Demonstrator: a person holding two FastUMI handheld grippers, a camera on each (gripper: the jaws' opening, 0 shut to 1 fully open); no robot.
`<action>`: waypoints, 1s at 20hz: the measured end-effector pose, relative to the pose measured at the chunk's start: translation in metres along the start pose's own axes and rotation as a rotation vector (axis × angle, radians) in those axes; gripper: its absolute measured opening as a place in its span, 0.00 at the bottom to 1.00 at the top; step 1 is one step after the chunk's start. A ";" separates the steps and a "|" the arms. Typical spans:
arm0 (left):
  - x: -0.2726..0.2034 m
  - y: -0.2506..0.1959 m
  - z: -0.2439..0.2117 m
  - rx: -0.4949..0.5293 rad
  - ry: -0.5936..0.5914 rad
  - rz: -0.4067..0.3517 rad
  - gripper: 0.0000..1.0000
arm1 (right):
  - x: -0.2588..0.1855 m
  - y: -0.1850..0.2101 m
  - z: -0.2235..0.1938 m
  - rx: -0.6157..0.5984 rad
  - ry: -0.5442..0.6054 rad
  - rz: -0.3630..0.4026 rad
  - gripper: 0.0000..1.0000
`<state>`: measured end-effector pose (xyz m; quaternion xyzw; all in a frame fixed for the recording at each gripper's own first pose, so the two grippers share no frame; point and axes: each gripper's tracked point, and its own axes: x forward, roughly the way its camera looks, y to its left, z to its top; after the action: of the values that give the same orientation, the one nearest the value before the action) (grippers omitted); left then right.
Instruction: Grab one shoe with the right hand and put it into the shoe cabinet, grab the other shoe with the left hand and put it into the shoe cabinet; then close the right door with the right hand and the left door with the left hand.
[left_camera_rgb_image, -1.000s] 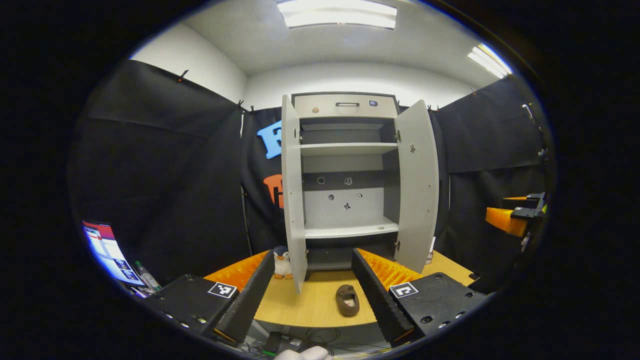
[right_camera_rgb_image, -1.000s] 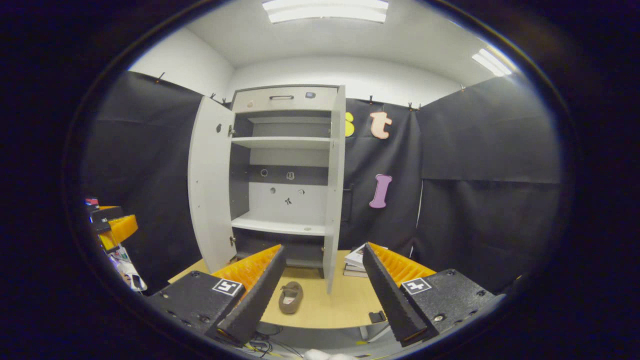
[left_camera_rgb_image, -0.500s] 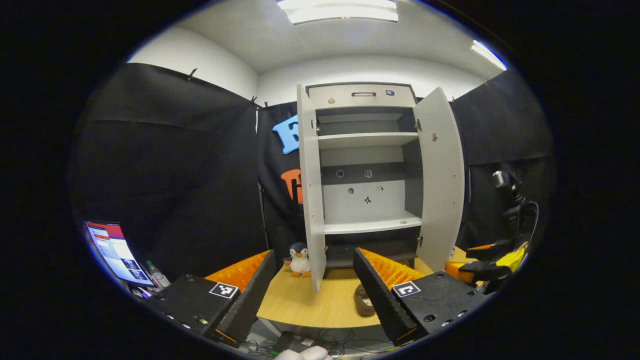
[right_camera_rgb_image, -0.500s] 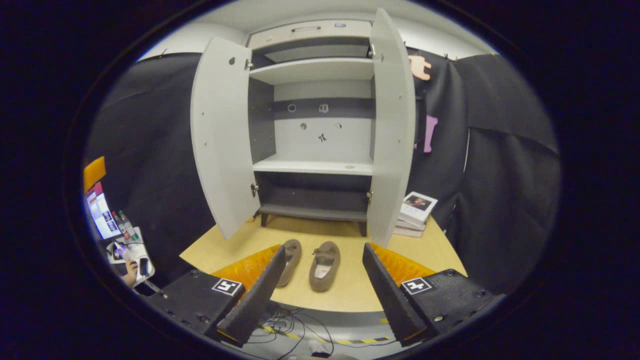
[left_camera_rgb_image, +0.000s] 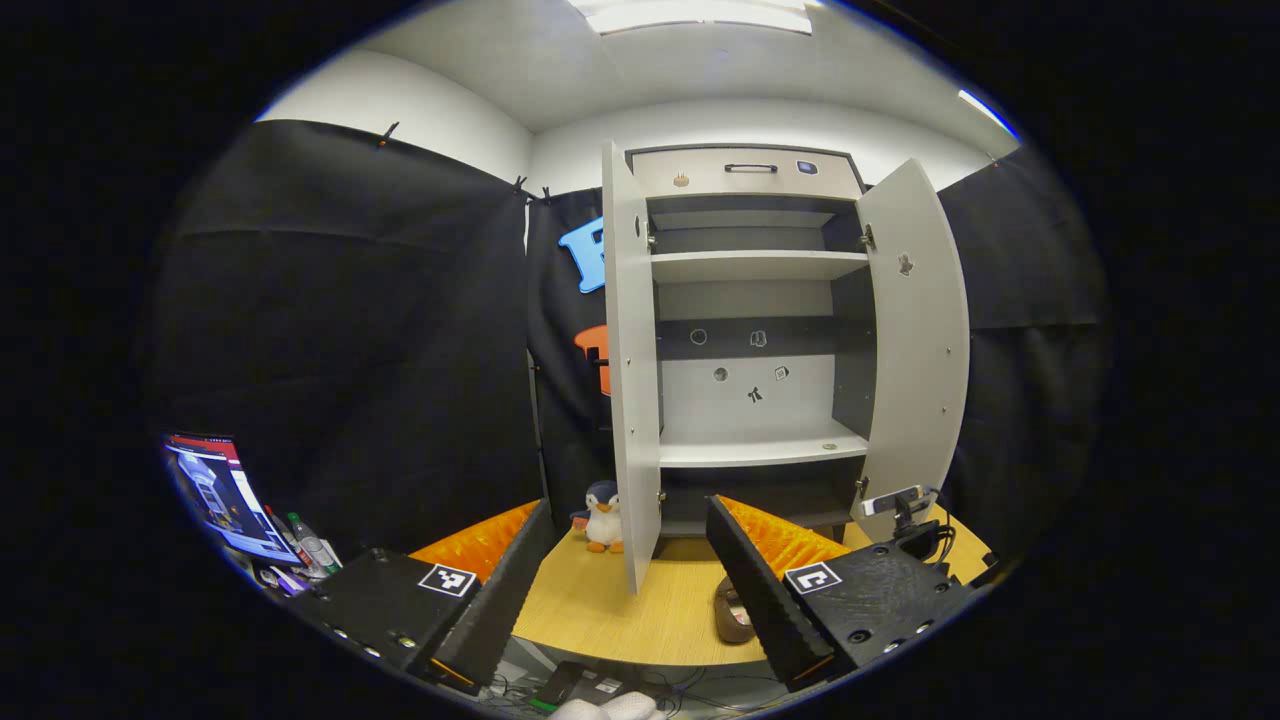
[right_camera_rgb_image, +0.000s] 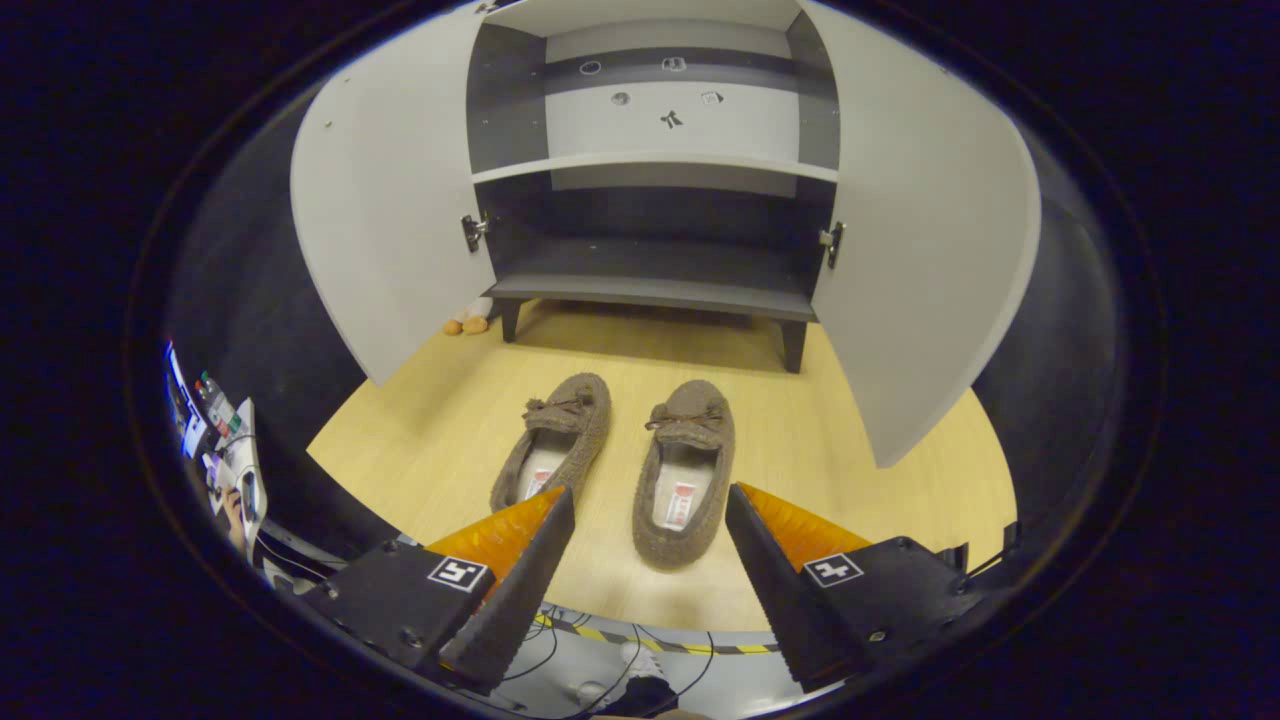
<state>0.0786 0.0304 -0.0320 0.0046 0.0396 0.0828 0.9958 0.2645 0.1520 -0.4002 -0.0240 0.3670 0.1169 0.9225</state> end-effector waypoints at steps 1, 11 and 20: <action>0.004 -0.001 0.001 0.000 -0.002 0.007 0.96 | 0.015 0.000 -0.003 0.001 0.022 0.000 0.96; 0.038 -0.004 -0.007 0.006 0.046 0.089 0.96 | 0.117 -0.004 -0.005 0.029 0.104 -0.005 0.99; 0.062 -0.010 -0.015 -0.013 0.090 0.134 0.96 | 0.173 -0.009 0.013 0.079 0.093 0.005 0.84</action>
<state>0.1398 0.0303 -0.0518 -0.0029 0.0832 0.1497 0.9852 0.3963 0.1793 -0.5091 0.0079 0.4140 0.1034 0.9044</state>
